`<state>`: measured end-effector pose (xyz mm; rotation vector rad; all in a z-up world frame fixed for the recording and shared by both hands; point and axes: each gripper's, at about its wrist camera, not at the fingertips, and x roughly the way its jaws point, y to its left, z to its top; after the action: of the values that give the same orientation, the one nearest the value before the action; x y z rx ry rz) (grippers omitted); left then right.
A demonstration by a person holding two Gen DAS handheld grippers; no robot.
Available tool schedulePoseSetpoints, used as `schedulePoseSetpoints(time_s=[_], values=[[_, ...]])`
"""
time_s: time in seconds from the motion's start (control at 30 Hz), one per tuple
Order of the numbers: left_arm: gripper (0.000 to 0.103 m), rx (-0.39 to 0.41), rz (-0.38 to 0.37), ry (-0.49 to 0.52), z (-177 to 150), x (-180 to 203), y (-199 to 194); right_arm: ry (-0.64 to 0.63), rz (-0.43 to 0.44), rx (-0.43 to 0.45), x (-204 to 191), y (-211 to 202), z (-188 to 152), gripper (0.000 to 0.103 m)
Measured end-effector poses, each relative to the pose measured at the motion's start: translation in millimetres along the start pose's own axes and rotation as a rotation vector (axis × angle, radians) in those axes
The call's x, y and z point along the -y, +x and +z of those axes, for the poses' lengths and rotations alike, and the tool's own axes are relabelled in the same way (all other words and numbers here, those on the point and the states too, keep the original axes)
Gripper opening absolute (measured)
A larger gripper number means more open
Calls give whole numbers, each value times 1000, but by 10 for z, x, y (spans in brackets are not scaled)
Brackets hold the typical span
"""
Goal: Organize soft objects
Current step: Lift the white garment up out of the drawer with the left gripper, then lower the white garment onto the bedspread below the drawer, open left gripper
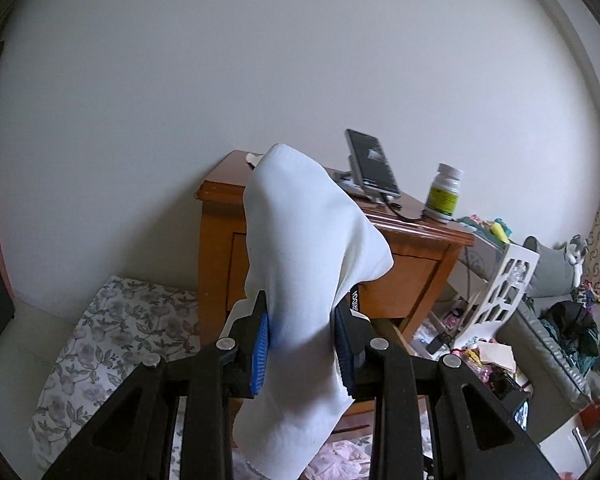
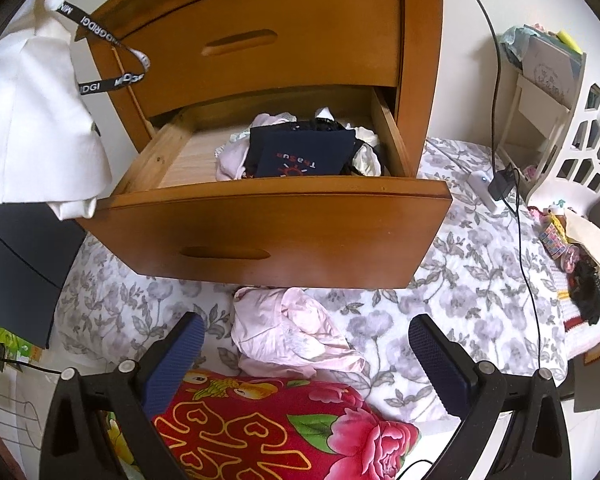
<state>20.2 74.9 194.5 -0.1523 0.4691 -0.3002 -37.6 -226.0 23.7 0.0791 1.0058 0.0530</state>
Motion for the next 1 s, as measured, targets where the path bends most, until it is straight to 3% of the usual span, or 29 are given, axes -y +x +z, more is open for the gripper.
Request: schedulePoseSetpoints(time_s=[0.6, 1.0], values=[[30, -86, -121, 70, -377, 473, -119, 9, -3, 45, 29, -274, -116, 103], [30, -238, -167, 89, -798, 720, 210, 33, -8, 58, 125, -357, -167, 103]])
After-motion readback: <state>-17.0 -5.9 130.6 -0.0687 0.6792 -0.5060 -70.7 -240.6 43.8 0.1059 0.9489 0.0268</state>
